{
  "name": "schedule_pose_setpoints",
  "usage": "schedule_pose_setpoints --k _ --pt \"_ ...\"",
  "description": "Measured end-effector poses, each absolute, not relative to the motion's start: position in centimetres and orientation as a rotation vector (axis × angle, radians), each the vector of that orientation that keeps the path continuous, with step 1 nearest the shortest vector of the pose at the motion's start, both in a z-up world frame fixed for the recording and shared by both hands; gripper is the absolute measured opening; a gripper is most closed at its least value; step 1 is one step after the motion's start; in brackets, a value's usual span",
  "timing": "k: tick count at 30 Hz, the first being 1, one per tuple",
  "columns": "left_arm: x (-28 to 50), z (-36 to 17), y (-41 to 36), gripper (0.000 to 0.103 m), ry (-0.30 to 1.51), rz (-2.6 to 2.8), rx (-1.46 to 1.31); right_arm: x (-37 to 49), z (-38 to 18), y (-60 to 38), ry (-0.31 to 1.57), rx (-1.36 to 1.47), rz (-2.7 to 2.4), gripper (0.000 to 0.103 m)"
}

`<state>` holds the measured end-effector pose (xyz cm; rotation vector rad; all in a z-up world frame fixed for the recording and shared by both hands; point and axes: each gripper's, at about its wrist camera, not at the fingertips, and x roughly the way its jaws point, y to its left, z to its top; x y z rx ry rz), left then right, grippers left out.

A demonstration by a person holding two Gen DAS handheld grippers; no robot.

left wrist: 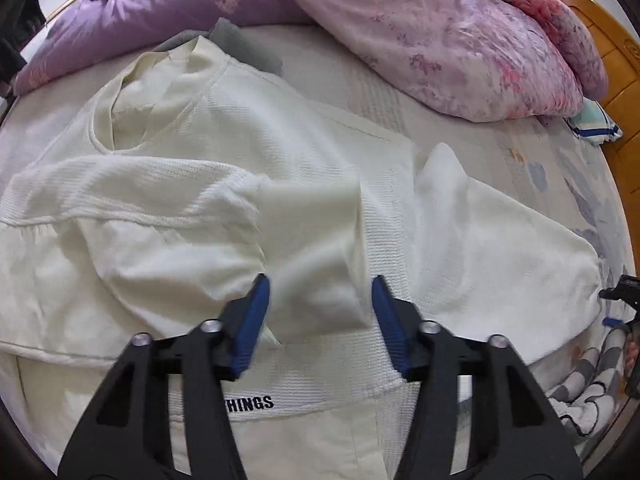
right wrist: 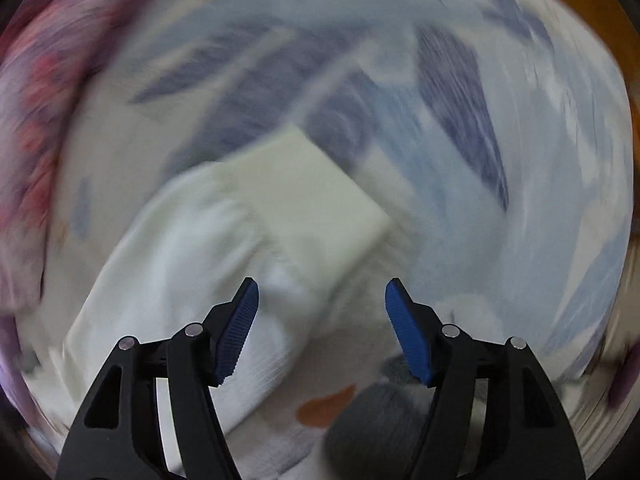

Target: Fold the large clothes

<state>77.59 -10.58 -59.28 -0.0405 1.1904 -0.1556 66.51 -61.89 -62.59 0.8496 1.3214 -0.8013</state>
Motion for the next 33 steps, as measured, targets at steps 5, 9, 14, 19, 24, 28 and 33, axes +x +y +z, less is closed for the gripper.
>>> schedule_pose_setpoints --k 5,9,14,19,24,28,33 --pt "76.7 -57.3 -9.0 0.078 1.161 -0.242 -0.117 64.1 -64.1 -63.2 1.152 1.032 -0.698 0.047" --pt "75.9 -55.9 -4.7 0.082 1.137 -0.160 -0.184 63.2 -63.1 -63.1 1.045 1.039 -0.635 0.018" --pt "75.7 -57.8 2.0 0.083 1.191 0.095 -0.200 63.0 -57.8 -60.0 0.932 0.836 -0.679 0.012" --pt "77.0 -62.8 5.7 0.083 1.377 0.153 -0.249 66.5 -50.6 -52.7 0.816 0.582 -0.614 0.011" --pt "77.4 -62.2 6.6 0.083 1.360 0.031 -0.295 70.8 -43.6 -40.7 0.703 0.473 -0.359 0.008" --pt "75.9 -57.7 9.9 0.084 1.250 0.001 -0.353 73.8 -41.7 -29.3 0.692 0.450 -0.134 0.008" --pt "74.1 -53.3 17.9 0.084 1.149 0.106 -0.385 77.2 -43.6 -14.2 0.771 0.466 0.124 0.008"
